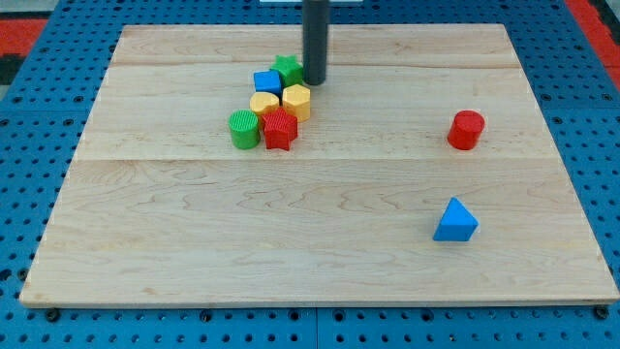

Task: Move the green star above the blue cube

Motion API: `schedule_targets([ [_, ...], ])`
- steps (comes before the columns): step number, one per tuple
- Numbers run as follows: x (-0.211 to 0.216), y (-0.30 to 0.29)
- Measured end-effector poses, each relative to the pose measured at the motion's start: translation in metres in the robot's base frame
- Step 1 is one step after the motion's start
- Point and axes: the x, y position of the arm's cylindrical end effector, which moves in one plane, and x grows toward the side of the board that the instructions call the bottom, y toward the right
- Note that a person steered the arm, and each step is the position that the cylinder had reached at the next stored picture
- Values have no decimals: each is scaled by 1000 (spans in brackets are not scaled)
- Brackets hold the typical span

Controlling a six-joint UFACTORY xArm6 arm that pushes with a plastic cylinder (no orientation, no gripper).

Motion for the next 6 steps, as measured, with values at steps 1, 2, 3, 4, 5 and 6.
schedule_targets([
  [1, -19, 1],
  [2, -54, -65],
  [3, -62, -111],
  [4, -85, -76],
  [5, -93, 32],
  [6, -68, 62],
])
